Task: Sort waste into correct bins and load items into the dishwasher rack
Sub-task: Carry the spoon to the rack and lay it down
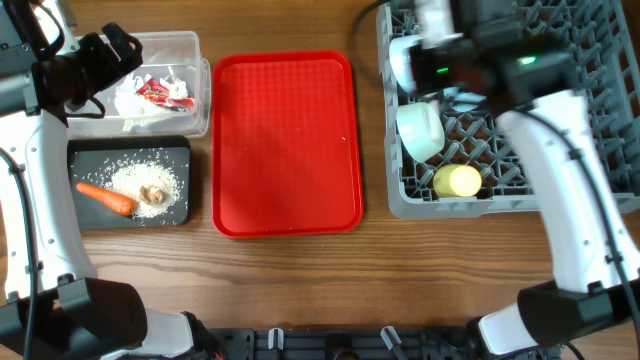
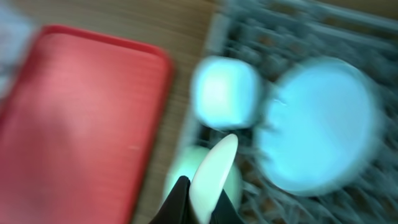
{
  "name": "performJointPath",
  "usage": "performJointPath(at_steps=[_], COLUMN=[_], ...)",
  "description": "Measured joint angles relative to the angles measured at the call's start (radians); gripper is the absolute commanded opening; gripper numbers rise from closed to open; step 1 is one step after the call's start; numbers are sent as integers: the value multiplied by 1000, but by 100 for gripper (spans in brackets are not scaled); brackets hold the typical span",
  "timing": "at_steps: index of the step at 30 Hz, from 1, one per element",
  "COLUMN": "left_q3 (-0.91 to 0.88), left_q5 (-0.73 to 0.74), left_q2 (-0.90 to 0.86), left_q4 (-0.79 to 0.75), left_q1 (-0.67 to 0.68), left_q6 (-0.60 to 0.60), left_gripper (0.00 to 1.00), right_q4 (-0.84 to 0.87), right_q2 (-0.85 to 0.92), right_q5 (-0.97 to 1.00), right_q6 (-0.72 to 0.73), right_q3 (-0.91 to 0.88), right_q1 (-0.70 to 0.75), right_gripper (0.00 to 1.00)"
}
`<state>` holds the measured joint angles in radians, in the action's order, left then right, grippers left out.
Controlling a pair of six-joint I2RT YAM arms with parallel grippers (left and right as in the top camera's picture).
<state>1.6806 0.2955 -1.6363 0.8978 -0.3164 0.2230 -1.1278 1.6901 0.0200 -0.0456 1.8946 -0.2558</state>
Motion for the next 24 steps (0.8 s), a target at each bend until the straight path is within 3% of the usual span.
performJointPath(at_steps=[7, 12, 18, 24], left_q3=[0, 0, 0, 0], left_q5=[0, 0, 0, 0], left_q2=[0, 0, 0, 0], left_q4=[0, 0, 0, 0], left_q1=[0, 0, 0, 0], left_q6=[0, 0, 0, 0], left_gripper=[100, 100, 100, 100], right_q4=[-33, -24, 63, 200], right_q2=[0, 1, 1, 2], right_q5=[26, 42, 155, 214], right_q6=[117, 491, 905, 1052], right_q3=[-84, -194, -326, -470], right_q1=[238, 339, 346, 346], right_gripper=[4, 4, 4, 4])
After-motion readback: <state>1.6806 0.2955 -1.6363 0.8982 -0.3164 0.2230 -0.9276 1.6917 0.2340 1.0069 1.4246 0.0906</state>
